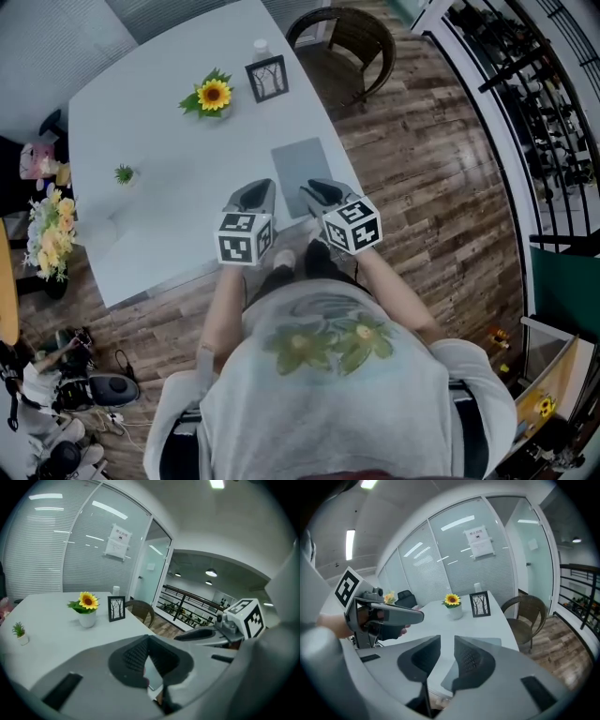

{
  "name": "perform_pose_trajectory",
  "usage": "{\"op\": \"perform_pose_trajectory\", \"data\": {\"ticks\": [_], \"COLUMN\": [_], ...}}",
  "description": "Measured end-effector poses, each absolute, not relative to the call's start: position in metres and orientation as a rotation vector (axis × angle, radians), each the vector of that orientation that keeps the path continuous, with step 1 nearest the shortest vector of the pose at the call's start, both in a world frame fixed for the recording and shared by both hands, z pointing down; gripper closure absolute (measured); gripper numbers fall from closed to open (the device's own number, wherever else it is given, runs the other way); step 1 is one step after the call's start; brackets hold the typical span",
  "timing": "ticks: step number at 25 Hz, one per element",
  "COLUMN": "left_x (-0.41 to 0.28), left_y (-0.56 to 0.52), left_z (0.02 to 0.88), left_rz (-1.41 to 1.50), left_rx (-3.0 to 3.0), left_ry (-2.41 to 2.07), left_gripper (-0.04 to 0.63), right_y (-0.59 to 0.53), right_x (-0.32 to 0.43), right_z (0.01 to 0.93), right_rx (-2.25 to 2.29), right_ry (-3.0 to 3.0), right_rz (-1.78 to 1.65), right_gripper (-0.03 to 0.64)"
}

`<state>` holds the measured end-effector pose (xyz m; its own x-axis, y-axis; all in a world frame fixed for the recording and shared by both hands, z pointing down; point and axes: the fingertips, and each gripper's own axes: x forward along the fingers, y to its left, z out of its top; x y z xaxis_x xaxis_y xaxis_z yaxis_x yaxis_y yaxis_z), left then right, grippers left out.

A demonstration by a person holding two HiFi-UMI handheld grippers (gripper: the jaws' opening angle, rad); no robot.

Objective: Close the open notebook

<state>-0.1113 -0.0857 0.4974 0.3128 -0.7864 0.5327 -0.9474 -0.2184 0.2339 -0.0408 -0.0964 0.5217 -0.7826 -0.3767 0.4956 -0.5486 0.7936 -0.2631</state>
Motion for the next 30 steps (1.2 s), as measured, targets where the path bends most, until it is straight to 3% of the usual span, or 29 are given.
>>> {"op": "perform_pose_trajectory", "data": {"ticks": [9, 30], "left_x": [-0.094, -0.085], "left_y": [-0.092, -0.102], "left_z": [0.48, 0.466], "left_rz": [0.38, 0.353], "left_rx": [2.132, 2.172], "left_ry": [-1.52, -1.511], "left_gripper": [0.591, 0.592], "right_y": [-0.104, -0.113], "right_x": [-0.043, -0.044], "right_z": [0.483, 0.452], "right_rx": [0.792, 0.804], "right_ry": [-2.593, -2.633], "right_rz": [0.424, 0.37], "right_gripper": [0.595, 0.6]}}
